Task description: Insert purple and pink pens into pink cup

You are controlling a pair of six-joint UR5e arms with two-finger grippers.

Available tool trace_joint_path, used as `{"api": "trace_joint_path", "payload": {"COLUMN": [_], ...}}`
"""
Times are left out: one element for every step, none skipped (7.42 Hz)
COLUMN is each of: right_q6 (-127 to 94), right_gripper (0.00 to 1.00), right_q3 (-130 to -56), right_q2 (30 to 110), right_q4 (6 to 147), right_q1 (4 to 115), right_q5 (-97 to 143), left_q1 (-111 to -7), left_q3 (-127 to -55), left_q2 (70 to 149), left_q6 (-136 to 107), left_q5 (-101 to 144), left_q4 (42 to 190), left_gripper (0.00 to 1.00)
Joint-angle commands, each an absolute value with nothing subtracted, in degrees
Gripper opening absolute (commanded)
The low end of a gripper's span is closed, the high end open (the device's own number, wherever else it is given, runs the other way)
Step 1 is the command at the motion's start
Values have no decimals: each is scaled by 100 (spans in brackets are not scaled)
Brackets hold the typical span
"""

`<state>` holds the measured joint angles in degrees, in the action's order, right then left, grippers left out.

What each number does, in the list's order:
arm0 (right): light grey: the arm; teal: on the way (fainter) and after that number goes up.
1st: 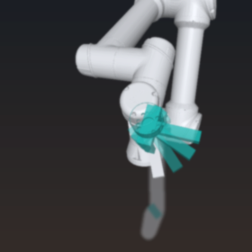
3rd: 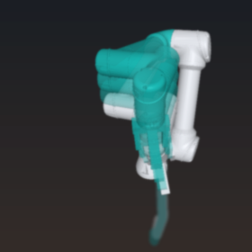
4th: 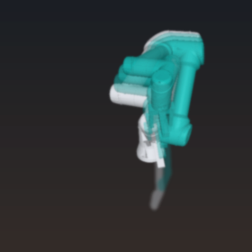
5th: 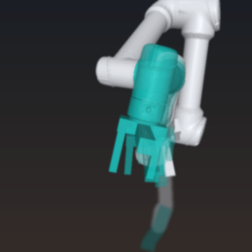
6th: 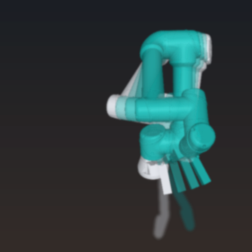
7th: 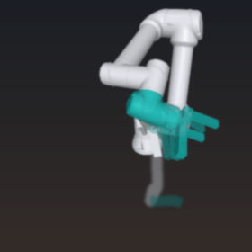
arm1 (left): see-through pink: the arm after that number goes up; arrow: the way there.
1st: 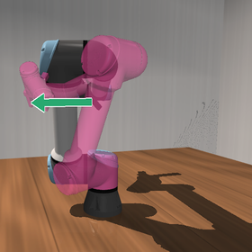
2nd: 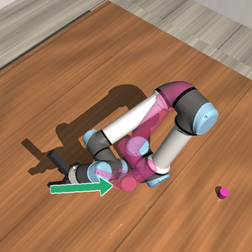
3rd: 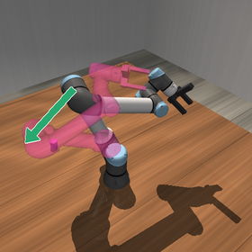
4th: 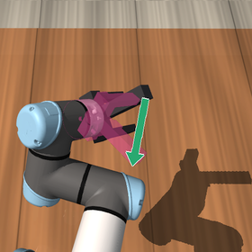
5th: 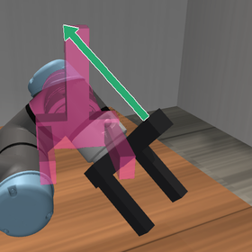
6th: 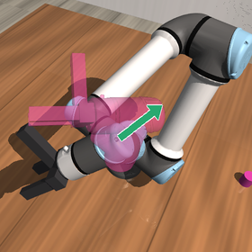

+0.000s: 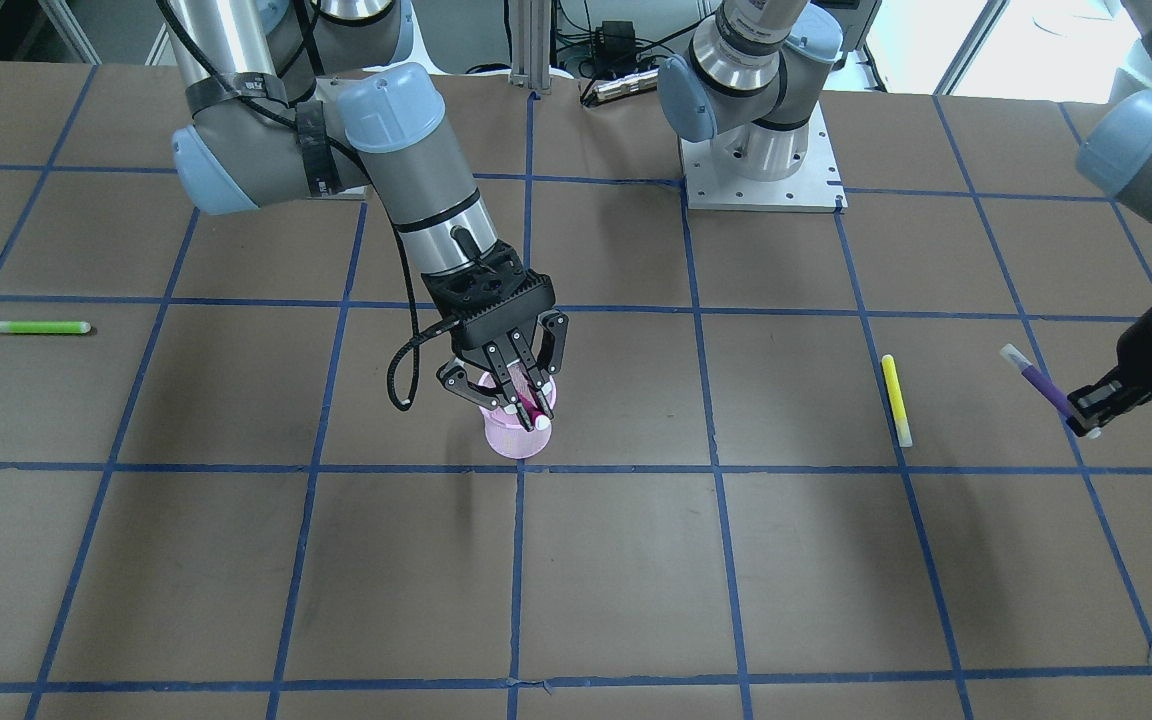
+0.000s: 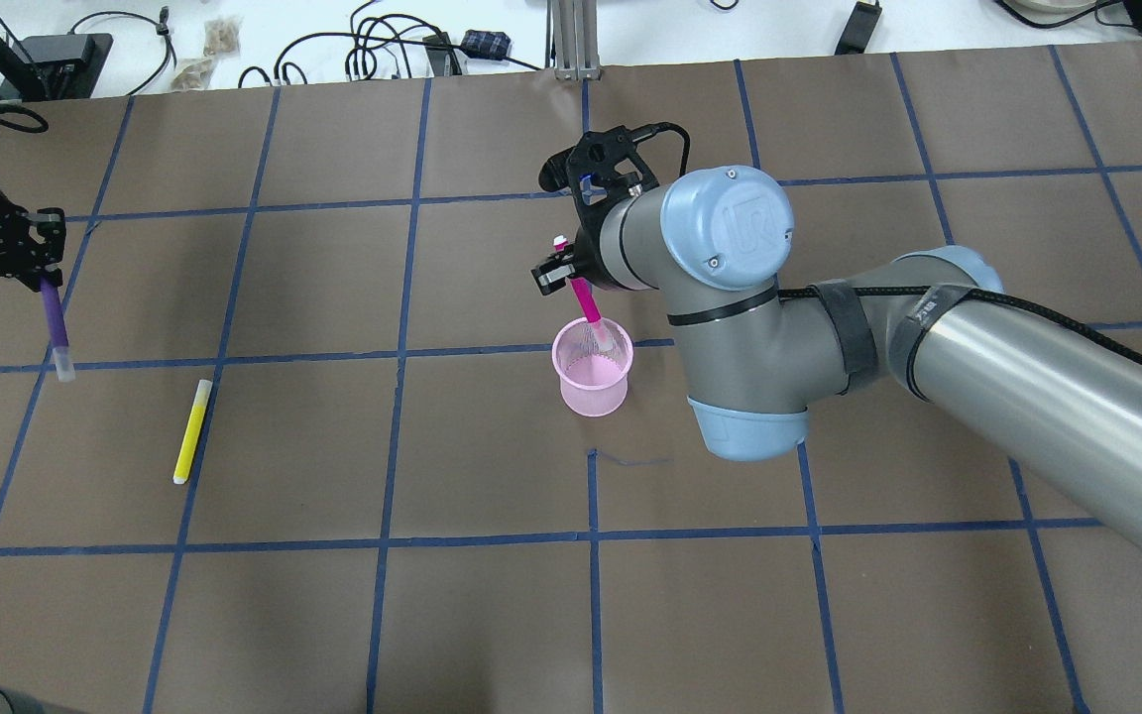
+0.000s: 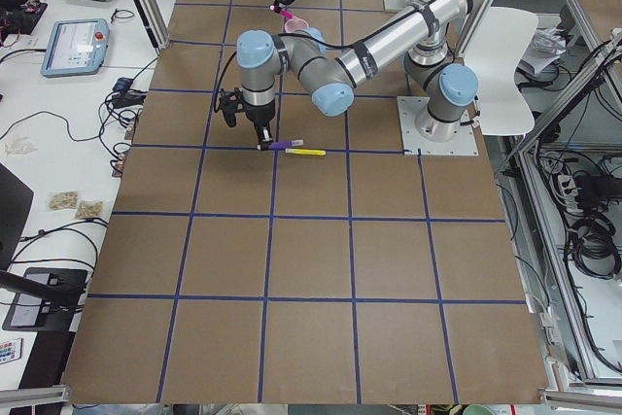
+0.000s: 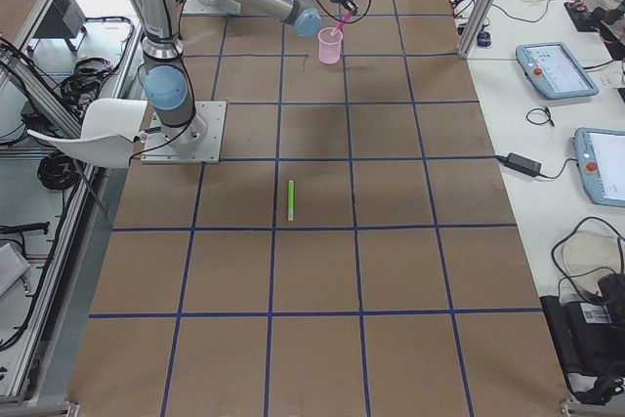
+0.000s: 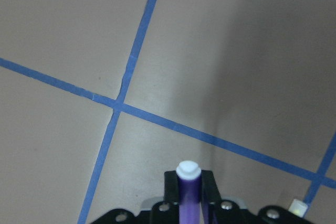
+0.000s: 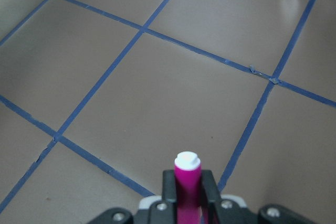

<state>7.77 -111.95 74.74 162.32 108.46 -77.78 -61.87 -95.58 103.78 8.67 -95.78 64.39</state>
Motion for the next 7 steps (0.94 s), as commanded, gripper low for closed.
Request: {"api": "trace_joint_path", "payload": {"right_q6": [783, 730, 695, 677, 668, 746, 938], "right_gripper": [30, 71, 100, 100, 100, 100, 100], "right_q3": [-11241, -11250, -11267, -11224, -11058, -10752, -10375], "right_q2": [7392, 7383, 7339, 7348, 7487, 7749, 8074], "right_q4": [16233, 16199, 16190, 15998, 15509, 14625, 13372], "right_q1": [10898, 10907, 10899, 10890, 10716, 10435, 9928], "right_q5": [-7778, -7822, -7848, -7849, -7857, -7918, -8006], "left_q1": [-6949, -7300, -7608, -7933, -8232, -8575, -8926], "left_q3": [-9545, -9545, -9554, -9571, -9606, -9615, -9607], "left_q2": [10030, 9907, 9836, 9818, 9817, 9852, 9870], "left_q6": [-4, -409, -839, -1314, -1692, -2288, -2790], "left_q5": [-9589, -9589, -9598, -9598, -9589, -9580, -9571], "left_q4": [6486, 6495, 6504, 6495, 6460, 6416, 6355], "left_gripper": [0, 0, 0, 0, 0, 0, 0]}}
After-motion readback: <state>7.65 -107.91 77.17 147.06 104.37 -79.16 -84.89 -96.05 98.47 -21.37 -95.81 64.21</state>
